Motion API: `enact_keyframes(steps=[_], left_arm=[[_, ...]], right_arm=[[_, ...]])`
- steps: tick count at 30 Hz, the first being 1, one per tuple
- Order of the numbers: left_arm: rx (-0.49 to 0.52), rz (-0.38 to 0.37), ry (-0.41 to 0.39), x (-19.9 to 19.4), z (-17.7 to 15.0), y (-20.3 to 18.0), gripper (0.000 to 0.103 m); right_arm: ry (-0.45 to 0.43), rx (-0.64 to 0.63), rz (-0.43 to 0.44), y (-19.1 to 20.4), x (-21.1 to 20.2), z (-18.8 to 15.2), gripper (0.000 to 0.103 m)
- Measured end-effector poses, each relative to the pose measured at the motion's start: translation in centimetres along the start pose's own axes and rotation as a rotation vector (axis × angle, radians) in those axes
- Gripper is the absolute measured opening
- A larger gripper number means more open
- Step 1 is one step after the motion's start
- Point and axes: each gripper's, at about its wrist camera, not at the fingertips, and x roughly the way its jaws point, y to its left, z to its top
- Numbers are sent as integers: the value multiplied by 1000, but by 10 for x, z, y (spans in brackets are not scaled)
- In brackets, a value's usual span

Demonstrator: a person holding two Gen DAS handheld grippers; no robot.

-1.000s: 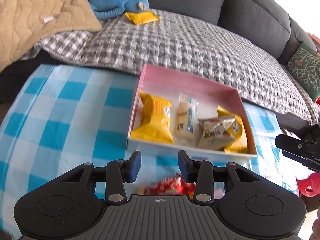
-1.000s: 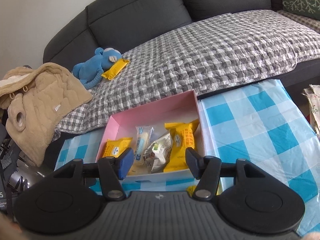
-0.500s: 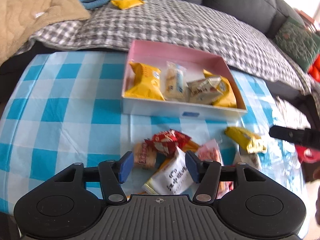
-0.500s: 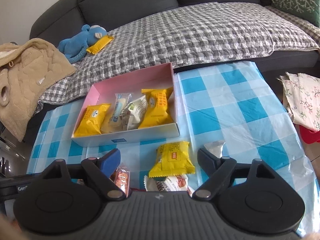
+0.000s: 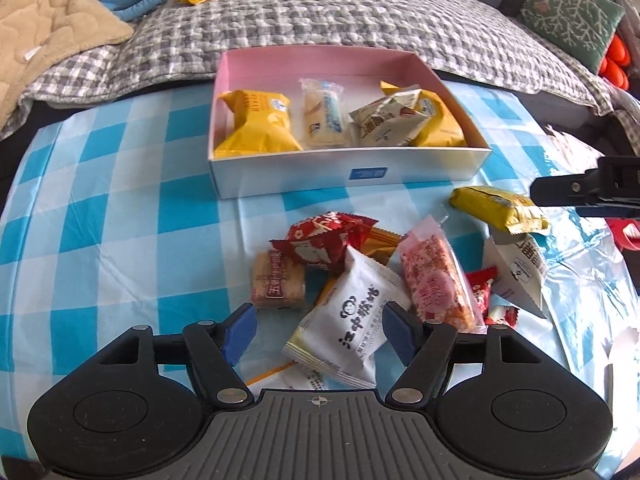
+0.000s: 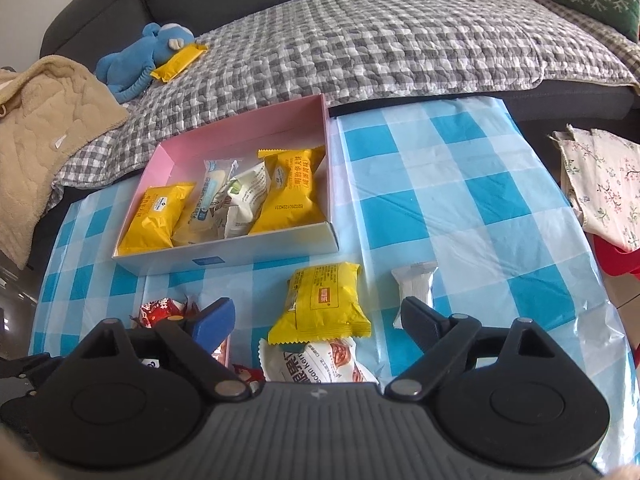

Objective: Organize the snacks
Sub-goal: 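Grasp the white printed packet with the left gripper while the right gripper grasps a yellow packet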

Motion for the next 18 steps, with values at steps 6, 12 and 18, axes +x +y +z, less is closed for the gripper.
enact_keyframes(steps=[6, 12, 18], left_arm=[[58, -21, 15, 8, -4, -12, 71], [158, 27, 32, 23, -12, -28, 71], [194, 52, 34, 28, -16, -35, 65]], right_arm=[[-2, 23, -17, -7, 0, 3, 89], [8, 9, -25, -5, 2, 2, 89], [6, 7, -28, -7, 5, 5, 89]])
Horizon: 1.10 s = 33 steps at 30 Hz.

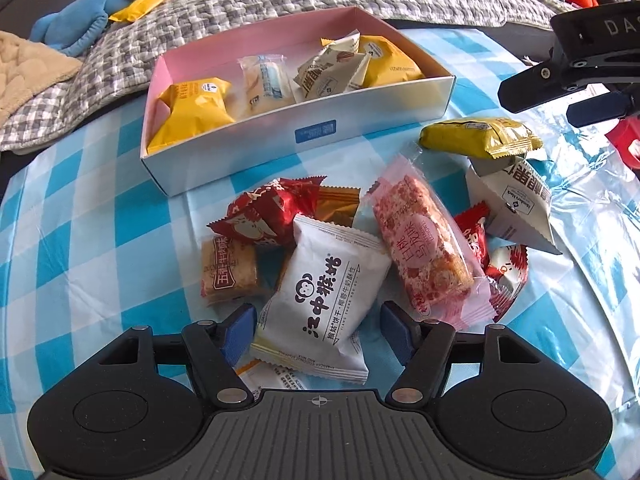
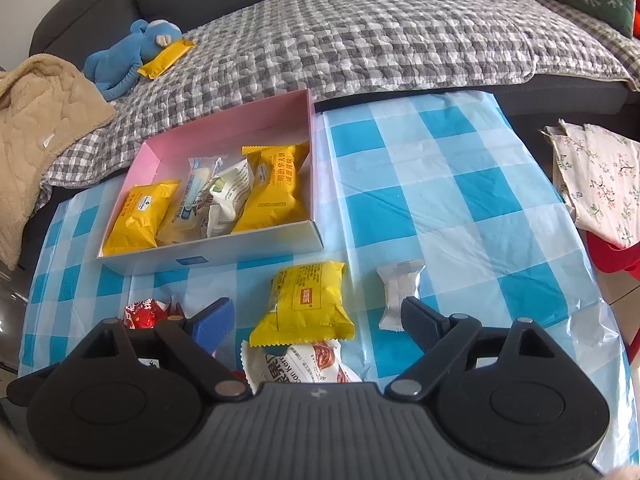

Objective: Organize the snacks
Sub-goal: 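Grasp the white printed packet with the left gripper while the right gripper grasps a yellow packet, then carry the white packet into the box with the left gripper while the right gripper carries the yellow packet there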

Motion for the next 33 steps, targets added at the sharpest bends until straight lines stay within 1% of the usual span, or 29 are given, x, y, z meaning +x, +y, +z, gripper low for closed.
enact_keyframes(steps=[1, 3, 4, 9, 12, 18, 20, 22, 23, 25, 28, 29, 30, 32, 33], left_arm=[[1, 0, -3, -1, 0, 0, 59], [-9, -11, -1, -2, 1, 1, 55], [-12, -15, 2, -1, 1, 1, 52], [-26, -21, 4, -5, 2, 3, 51], [-36, -29, 2, -8, 3, 5, 51], [-64, -54, -16, -17, 7, 11, 51], [-71, -61, -21, -19, 8, 13, 51], [-75, -64, -26, -21, 9, 13, 51], [-75, -65, -28, -22, 9, 13, 51], [-75, -67, -30, -23, 10, 12, 51], [-75, -74, -32, -24, 10, 13, 51], [-77, -75, -34, -25, 10, 13, 51], [-79, -75, -36, -26, 11, 13, 51], [-86, -82, -42, -28, 12, 15, 51], [-90, -86, -45, -30, 12, 16, 51]], right_arm=[[2, -1, -3, -1, 1, 0, 89], [4, -1, -8, -2, 3, 1, 89], [5, -1, -7, -3, 4, 2, 89], [18, 0, -5, -5, 11, 2, 89], [26, -45, -7, 1, 17, 1, 88], [20, -138, -16, 13, 25, 2, 82], [32, -158, -13, 15, 30, 1, 79], [40, -190, -33, 19, 35, 0, 76], [40, -210, -47, 22, 38, -1, 73], [39, -241, -69, 25, 41, -1, 63], [51, -255, -68, 26, 46, -3, 63], [47, -259, -68, 26, 46, -3, 62], [36, -261, -69, 27, 44, -3, 57], [28, -248, -59, 26, 39, -2, 55], [27, -238, -45, 25, 36, -1, 44]])
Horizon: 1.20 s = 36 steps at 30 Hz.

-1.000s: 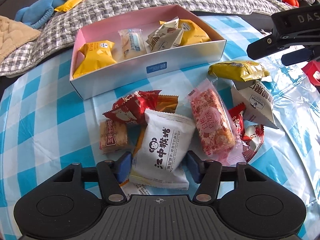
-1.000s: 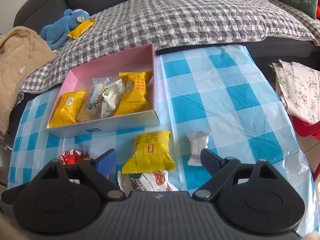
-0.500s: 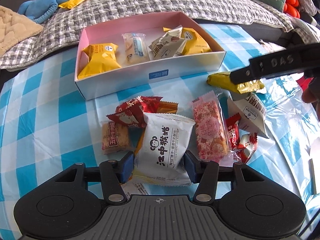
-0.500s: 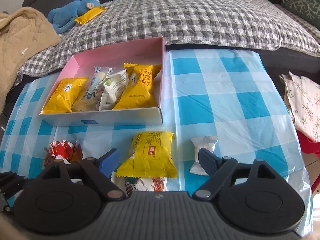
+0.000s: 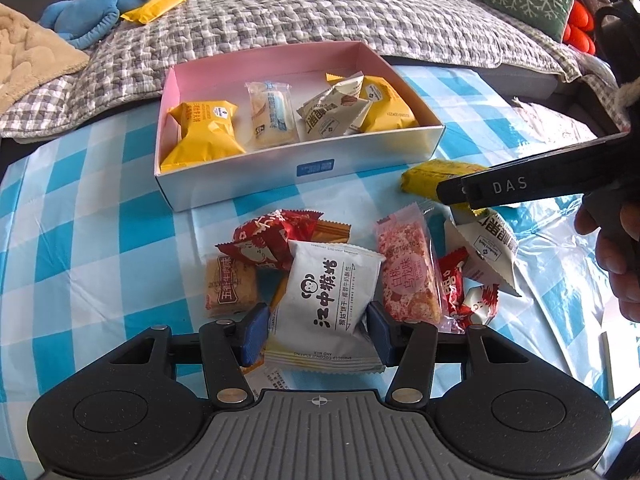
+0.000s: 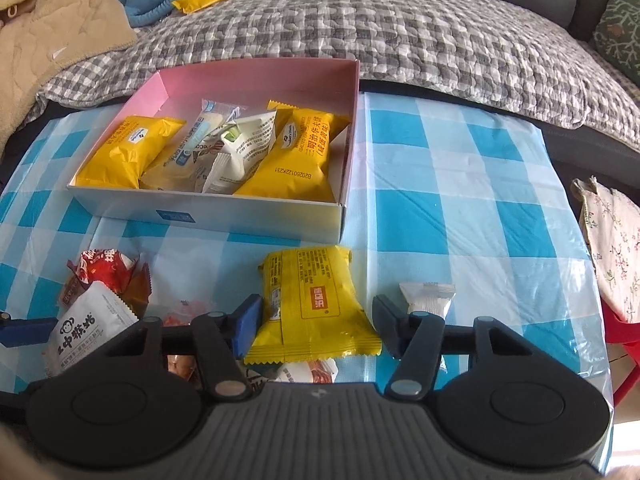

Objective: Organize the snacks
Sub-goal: 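Carry the white packet into the box with the left gripper while the right gripper carries the yellow packet there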

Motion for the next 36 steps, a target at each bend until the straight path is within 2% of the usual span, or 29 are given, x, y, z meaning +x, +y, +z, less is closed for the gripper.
enact_keyframes(steps=[1, 2, 10, 21, 29, 36], left_arm=[[-3, -4, -4, -1, 1, 1, 50], [-6, -9, -6, -3, 2, 1, 45], [-4, -7, -1, -2, 1, 0, 44], [-50, -59, -55, -22, 10, 9, 43], [-124, -81, -117, -37, 18, 29, 43], [-215, -60, -177, -44, 28, 57, 43]], right_arm=[[2, 11, 7, -1, -2, 1, 42], [1, 19, 10, -1, -4, 0, 42], [-7, 53, 27, -6, -10, 1, 41], [-45, 115, 63, -12, -26, 1, 41], [-67, 176, 64, -22, -33, 2, 41], [-101, 254, 36, -36, -37, 3, 41]])
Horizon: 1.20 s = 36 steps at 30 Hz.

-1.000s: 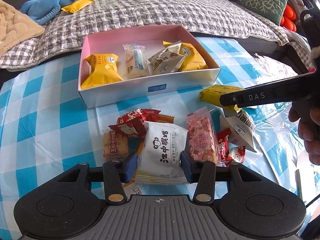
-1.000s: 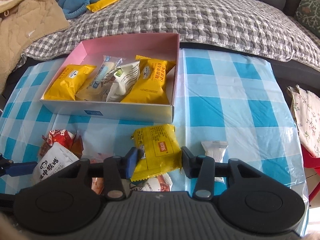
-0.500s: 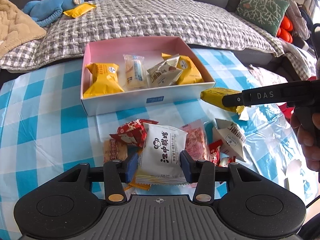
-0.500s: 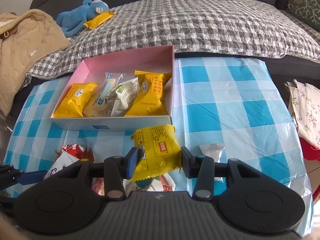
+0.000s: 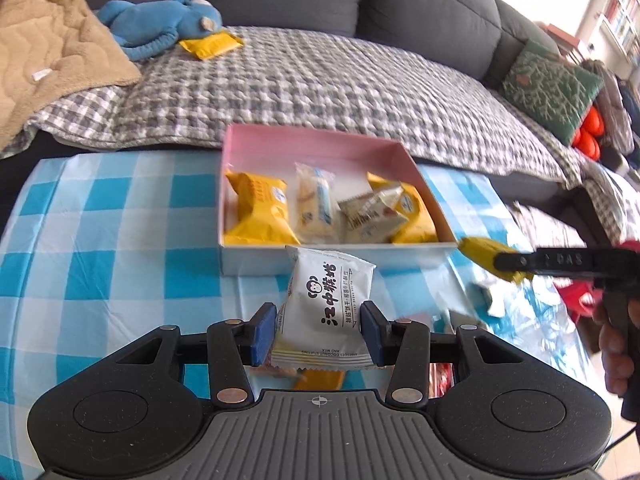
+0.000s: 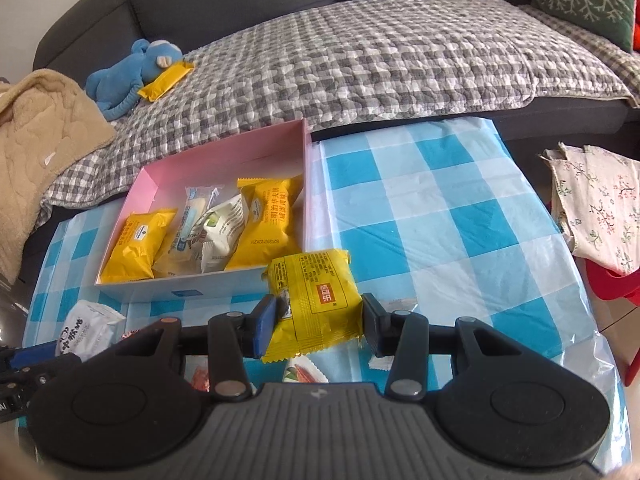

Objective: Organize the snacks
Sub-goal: 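Carry the white packet into the box with the left gripper while the right gripper carries the yellow packet there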

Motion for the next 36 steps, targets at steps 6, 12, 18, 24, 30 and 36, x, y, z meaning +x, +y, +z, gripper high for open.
enact_keyframes(steps=[6, 12, 18, 24, 30, 36], left_arm=[[-47, 17, -53, 4, 15, 14, 43], [-62, 32, -83, 18, 27, 16, 43], [-51, 31, -98, 36, 41, 6, 43], [-25, 61, -120, 61, 55, -5, 43], [-34, 95, -93, 86, 59, -2, 43], [-58, 98, -106, 96, 62, 2, 37]], right_arm=[[-43, 49, 24, -2, -1, 4, 41], [-80, 68, 77, 3, 1, 10, 41], [-73, 102, 169, 13, 15, 16, 41], [-67, 158, 276, 28, 29, 26, 41], [-35, 233, 335, 36, 50, 33, 41], [-27, 258, 342, 46, 68, 37, 42]])
